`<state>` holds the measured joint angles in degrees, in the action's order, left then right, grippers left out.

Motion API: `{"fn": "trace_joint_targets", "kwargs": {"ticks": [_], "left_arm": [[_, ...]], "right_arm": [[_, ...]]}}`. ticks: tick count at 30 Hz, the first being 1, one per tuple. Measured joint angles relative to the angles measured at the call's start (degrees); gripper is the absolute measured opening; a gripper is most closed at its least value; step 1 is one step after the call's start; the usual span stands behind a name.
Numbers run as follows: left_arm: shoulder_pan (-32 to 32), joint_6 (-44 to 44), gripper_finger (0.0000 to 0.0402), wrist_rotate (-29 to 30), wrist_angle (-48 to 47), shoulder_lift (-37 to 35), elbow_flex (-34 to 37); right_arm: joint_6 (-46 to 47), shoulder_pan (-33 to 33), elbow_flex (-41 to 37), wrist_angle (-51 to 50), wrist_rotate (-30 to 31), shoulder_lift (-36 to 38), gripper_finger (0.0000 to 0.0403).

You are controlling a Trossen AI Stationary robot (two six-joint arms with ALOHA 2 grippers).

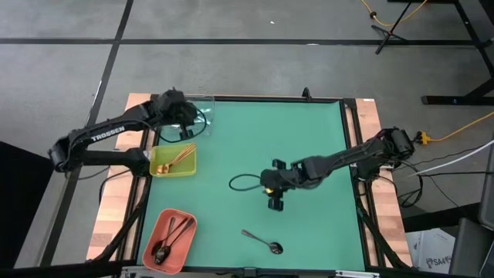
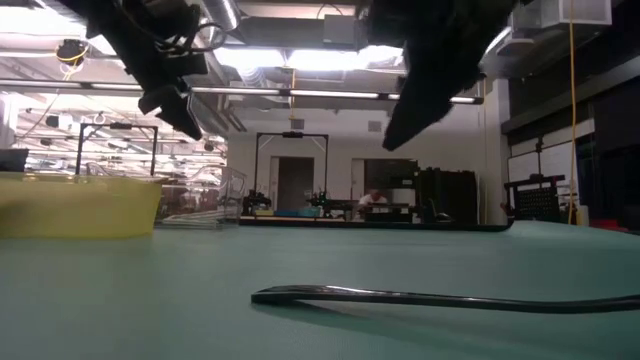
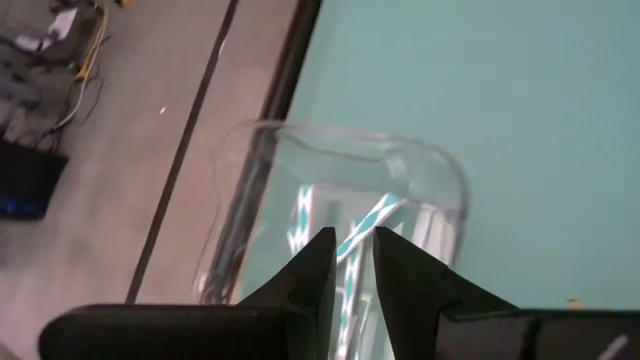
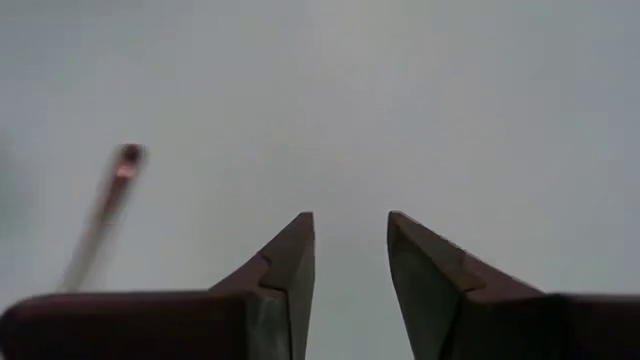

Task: Sort silverware by color (type)
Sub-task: Put the black spoon into the orange bin

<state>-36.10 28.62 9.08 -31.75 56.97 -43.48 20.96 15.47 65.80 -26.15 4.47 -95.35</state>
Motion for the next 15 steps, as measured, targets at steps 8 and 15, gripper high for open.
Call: {"fn": "trace_joint_targets", "kwargs": {"ticks": [8, 15], "left_arm": [[6.5, -2.1, 0.0064, 0.0, 0.0, 0.0, 0.0], [10.5, -2.8, 0.0064, 0.0, 0.2, 0.0, 0.0]], "right_arm": [[19.9, 10.9, 0.0, -0.5, 0.0, 0.0, 0.0115], [33.6, 21.4, 0.0, 4.6, 8.1, -1.0, 0.0115]]}}
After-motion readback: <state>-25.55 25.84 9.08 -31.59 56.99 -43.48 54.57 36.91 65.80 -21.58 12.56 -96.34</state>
